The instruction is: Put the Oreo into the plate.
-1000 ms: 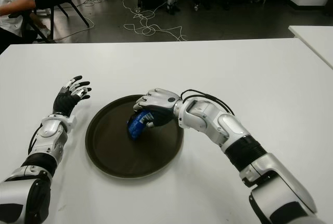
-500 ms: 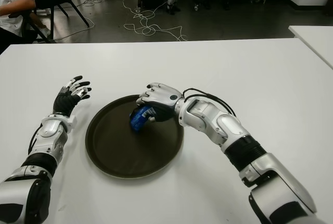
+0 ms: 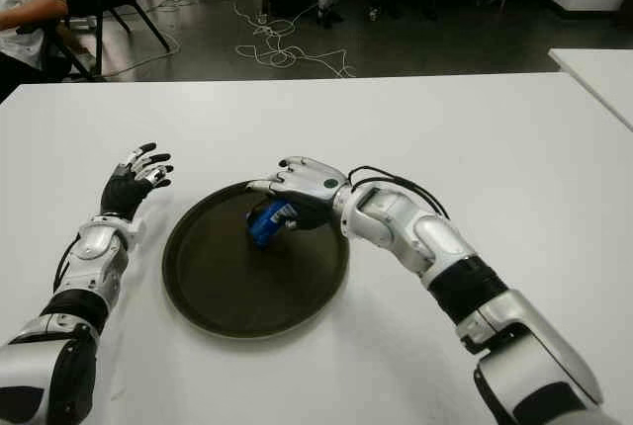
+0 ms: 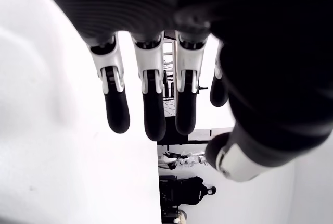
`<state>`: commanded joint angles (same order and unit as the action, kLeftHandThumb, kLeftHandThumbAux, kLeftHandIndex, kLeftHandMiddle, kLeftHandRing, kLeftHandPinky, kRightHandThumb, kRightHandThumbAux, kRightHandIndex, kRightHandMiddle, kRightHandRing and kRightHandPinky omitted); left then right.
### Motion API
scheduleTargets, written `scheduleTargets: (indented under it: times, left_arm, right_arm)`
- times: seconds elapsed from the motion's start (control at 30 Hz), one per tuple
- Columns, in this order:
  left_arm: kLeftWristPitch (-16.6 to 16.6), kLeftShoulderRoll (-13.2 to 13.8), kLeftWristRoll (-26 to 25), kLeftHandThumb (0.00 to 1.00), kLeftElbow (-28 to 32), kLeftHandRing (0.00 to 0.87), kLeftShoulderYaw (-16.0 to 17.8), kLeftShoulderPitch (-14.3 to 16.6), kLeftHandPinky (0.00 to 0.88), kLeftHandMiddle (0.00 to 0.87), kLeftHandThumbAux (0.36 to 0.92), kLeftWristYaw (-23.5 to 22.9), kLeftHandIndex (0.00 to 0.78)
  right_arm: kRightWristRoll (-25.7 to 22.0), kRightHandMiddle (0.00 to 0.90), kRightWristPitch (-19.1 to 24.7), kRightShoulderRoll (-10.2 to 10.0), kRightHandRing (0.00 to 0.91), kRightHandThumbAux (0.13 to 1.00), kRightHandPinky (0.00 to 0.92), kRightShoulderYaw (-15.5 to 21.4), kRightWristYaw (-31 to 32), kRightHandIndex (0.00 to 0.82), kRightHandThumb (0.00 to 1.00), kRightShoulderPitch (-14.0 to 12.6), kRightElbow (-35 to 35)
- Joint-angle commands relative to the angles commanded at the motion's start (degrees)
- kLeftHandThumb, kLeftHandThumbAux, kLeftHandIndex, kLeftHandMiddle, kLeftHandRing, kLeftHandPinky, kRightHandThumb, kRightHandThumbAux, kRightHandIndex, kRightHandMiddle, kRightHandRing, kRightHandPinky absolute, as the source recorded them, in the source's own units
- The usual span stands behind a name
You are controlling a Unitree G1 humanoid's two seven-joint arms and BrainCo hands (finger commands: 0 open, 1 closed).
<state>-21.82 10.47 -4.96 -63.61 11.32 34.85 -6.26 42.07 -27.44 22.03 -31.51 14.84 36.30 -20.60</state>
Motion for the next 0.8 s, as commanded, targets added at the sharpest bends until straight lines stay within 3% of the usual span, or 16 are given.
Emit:
scheduleTargets:
  times: [0.03,0.07,0.13,0.23,0.5,0.8]
  left_arm:
    - [0.0,0.0,0.0,0.300,0.0,0.259,0.0,0.0,0.284,0.261,0.761,0.0,0.165]
    - [0.0,0.0,0.0,0.297,-0.1,0.260,0.0,0.1,0.284,0.261,0.759,0.1,0.167]
    - [-0.2,0.0,0.0,0.292,-0.1,0.261,0.0,0.1,0.285,0.262,0.757,0.1,0.168]
    - [-0.6,-0.2,0.0,0.289,0.2,0.264,0.0,-0.2,0.287,0.263,0.752,0.0,0.169]
    - [-1.0,-0.1,0.1,0.292,-0.1,0.270,-0.1,-0.1,0.296,0.268,0.736,-0.2,0.169]
    - [-1.5,0.0,0.4,0.315,-0.2,0.269,-0.4,0.0,0.296,0.267,0.729,-0.3,0.168]
  right_arm:
    - [-1.3,0.126,-0.6,0.4,0.111,0.878,0.157,0.1,1.4,0.170,0.289,0.0,0.3]
    - [-2.2,0.159,-1.1,0.6,0.142,0.828,0.179,0.2,2.5,0.255,0.433,0.0,0.5]
    - [-4.0,0.200,-1.6,0.9,0.180,0.784,0.209,0.3,5.0,0.330,0.559,0.2,0.9]
    - [-6.8,0.256,-1.5,1.8,0.226,0.751,0.250,0.7,10.0,0.385,0.650,0.5,3.5]
    - [-8.3,0.334,-0.7,2.2,0.293,0.735,0.314,1.3,14.1,0.412,0.695,0.1,6.0]
    - [-9.2,0.399,0.0,2.7,0.370,0.735,0.376,2.8,14.5,0.413,0.695,-0.7,7.6]
